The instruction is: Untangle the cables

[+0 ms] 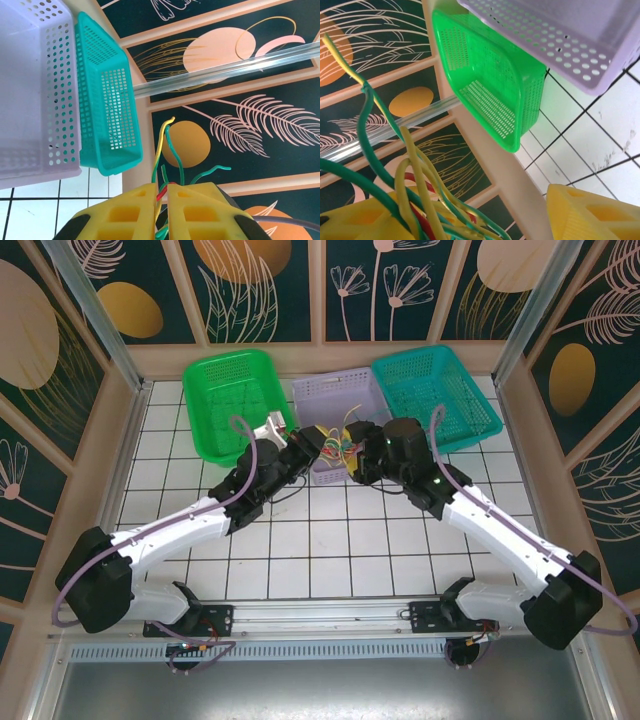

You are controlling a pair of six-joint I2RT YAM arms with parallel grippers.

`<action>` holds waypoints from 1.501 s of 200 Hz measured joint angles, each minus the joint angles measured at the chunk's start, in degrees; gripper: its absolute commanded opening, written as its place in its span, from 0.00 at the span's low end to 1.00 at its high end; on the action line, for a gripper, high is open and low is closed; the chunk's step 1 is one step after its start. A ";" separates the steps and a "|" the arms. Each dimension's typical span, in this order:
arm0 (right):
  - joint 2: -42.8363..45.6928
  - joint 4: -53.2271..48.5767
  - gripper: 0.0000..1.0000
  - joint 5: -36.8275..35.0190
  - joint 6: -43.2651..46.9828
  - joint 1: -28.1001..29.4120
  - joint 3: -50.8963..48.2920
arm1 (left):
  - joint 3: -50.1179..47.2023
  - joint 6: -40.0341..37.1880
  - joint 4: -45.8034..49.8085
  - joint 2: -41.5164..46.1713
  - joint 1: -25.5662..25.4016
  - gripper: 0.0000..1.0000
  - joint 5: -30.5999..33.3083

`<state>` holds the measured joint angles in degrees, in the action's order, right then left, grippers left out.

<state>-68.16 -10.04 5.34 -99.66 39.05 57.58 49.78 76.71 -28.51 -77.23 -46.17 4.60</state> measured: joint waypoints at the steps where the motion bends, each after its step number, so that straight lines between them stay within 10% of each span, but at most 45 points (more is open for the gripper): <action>1: -0.07 0.02 0.62 0.15 -0.13 0.02 0.00 | 0.00 -0.02 -0.02 -0.02 0.00 0.00 0.00; 28: -0.46 3.72 0.44 1.27 -5.11 0.17 -1.16 | 0.00 -0.35 -2.34 -0.17 0.00 0.00 -0.07; 53: -0.55 10.03 0.00 1.86 -11.56 0.09 -5.46 | -1.11 -1.70 -5.40 -0.17 0.04 0.00 -0.22; 91: -0.07 18.03 0.00 4.07 -14.88 -0.74 -12.26 | -7.43 -2.91 -13.55 -0.17 -0.50 0.00 -0.98; 109: 0.13 15.28 0.00 4.74 -10.84 -2.51 -11.23 | -7.52 -1.05 -11.85 0.00 -0.79 0.54 -1.40; 127: 0.07 9.55 0.00 0.00 -1.64 -5.77 -6.47 | -3.17 1.62 -4.85 1.03 -0.87 0.71 -2.16; 218: 0.96 18.56 0.00 -32.65 59.10 6.03 -4.46 | 24.22 17.35 39.47 -2.78 -0.83 0.80 -6.25; 300: -0.70 28.57 0.00 -42.23 81.64 13.20 -6.49 | 25.55 24.15 47.63 -4.13 -0.87 0.90 -5.16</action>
<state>-68.86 18.52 -36.88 -18.02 52.25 51.09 75.33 100.86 19.11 -81.36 -47.05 -0.56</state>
